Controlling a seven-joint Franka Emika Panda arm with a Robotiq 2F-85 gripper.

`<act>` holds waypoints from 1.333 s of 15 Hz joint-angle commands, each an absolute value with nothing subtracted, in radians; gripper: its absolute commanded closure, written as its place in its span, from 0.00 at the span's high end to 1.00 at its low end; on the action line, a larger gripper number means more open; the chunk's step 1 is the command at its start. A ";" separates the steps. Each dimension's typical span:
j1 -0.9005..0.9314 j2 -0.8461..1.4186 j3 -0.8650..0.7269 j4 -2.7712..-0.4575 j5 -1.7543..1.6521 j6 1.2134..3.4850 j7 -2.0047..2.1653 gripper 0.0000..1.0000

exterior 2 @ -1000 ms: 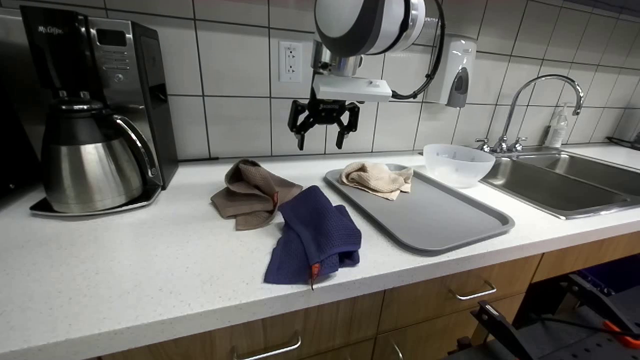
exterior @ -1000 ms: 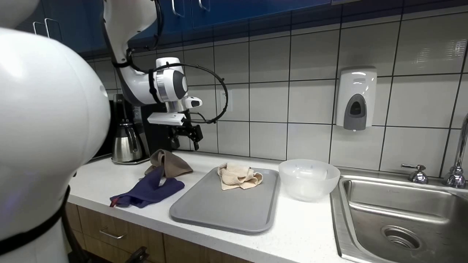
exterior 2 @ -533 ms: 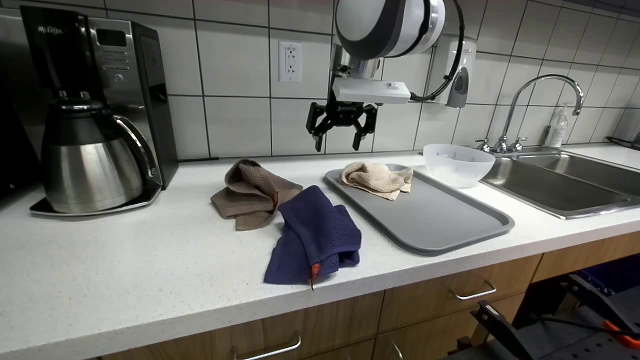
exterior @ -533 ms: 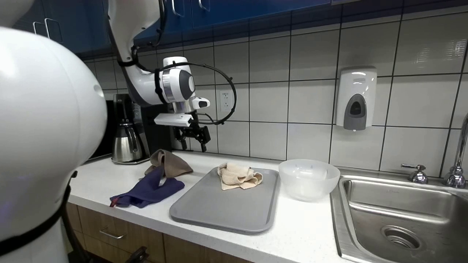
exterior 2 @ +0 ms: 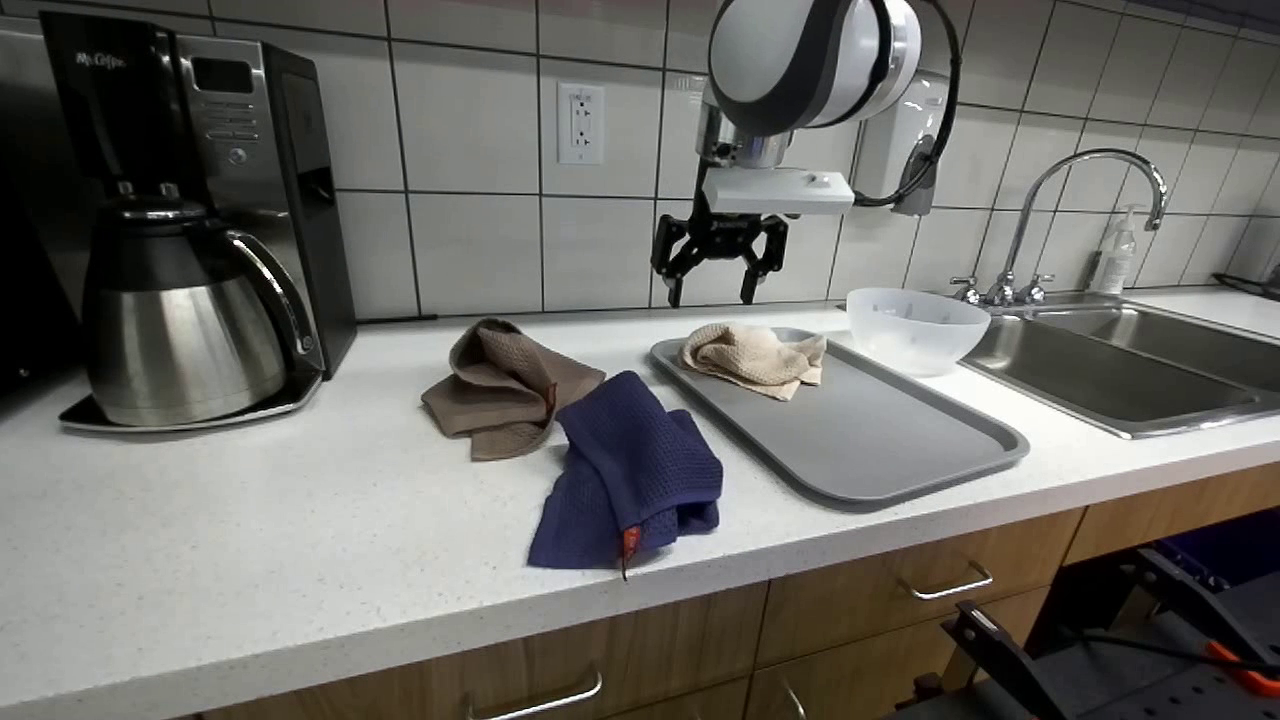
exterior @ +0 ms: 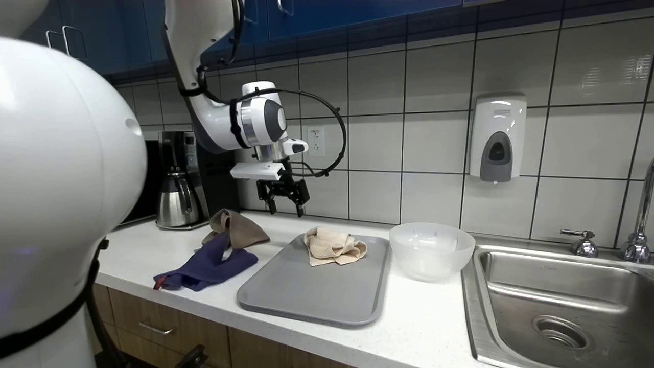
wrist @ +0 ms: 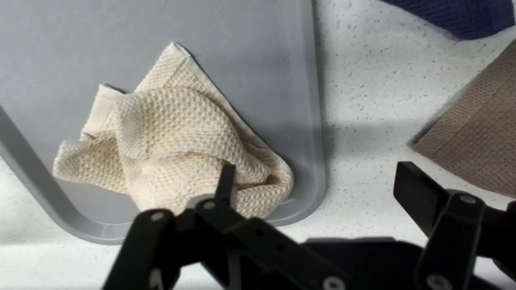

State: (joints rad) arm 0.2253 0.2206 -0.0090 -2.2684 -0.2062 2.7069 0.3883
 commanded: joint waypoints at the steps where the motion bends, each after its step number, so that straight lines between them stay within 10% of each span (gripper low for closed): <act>1: 0.202 0.214 -0.024 -2.277 -0.232 2.718 0.377 1.00; 20: 0.180 0.363 -0.085 -2.146 -0.210 2.693 0.392 1.00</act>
State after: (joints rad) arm 0.1822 0.3239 -0.0749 -2.2006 -0.2093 2.7066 0.3886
